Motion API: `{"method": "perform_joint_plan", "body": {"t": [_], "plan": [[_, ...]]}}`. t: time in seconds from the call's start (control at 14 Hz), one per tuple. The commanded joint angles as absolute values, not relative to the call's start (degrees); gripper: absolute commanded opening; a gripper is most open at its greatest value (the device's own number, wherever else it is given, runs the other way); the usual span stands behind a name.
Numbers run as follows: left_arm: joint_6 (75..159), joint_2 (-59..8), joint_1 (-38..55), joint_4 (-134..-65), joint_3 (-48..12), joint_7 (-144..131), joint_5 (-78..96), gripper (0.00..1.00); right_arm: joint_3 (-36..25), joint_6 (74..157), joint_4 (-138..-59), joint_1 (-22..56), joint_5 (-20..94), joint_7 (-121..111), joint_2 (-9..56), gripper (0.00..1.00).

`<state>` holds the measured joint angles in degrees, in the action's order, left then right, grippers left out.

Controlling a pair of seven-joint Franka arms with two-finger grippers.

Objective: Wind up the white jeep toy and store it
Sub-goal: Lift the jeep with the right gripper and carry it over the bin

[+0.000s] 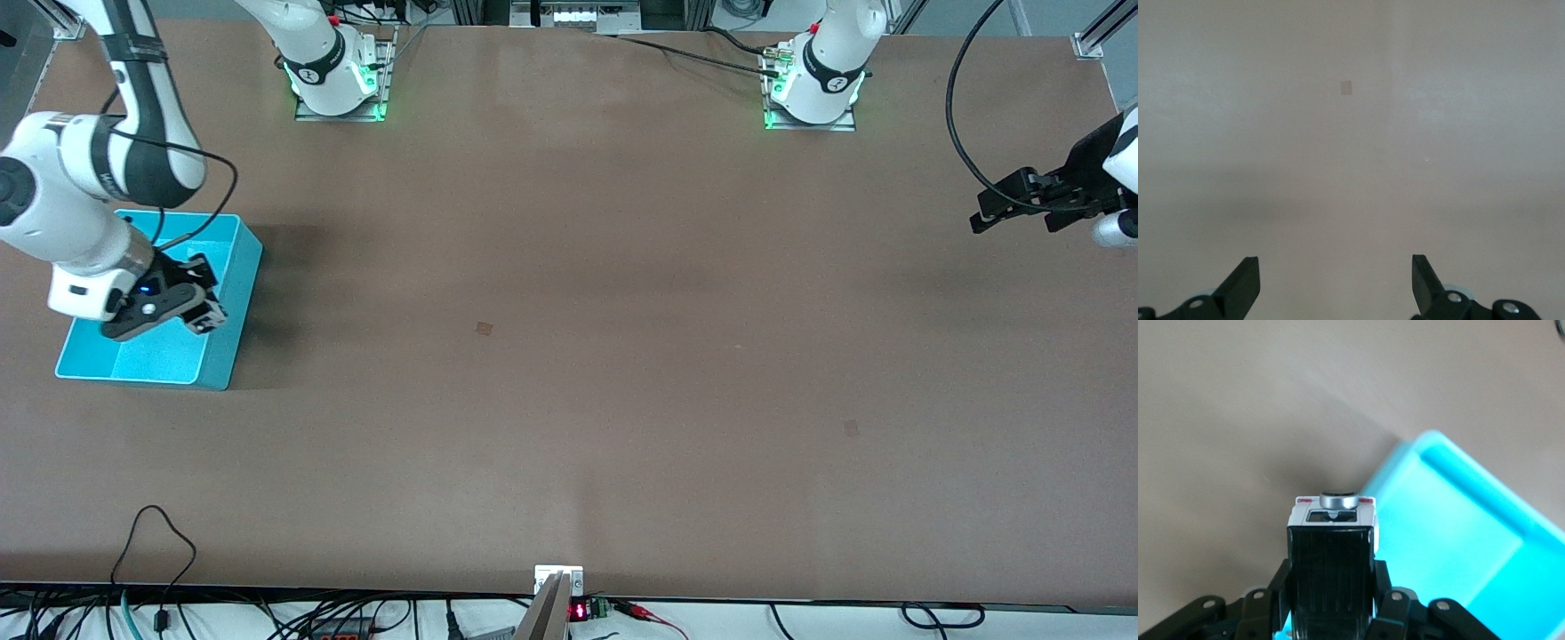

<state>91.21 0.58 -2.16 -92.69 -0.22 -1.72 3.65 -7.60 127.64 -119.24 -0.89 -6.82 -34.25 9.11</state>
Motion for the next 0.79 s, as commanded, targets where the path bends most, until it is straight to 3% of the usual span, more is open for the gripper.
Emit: {"method": "perform_joint_plan", "body": {"t": [0.0,0.36,0.71], "plan": [[91.4,2.2,-1.9,-93.9,-0.2,-1.6,2.6,1.0,-13.2,126.4,-120.0,-0.4,-6.8,-32.2,8.3,0.0],[91.3,2.5,-2.6,-93.9,-0.3,-1.6,2.5,1.0,-18.5,133.6,-120.1,-0.9,-6.8,-28.9,16.2,0.0],[91.5,2.4,-2.5,-93.9,-0.4,-1.7,2.5,1.0,-19.2,135.3,-120.1,-1.6,-1.8,-28.0,20.0,0.0]]}}
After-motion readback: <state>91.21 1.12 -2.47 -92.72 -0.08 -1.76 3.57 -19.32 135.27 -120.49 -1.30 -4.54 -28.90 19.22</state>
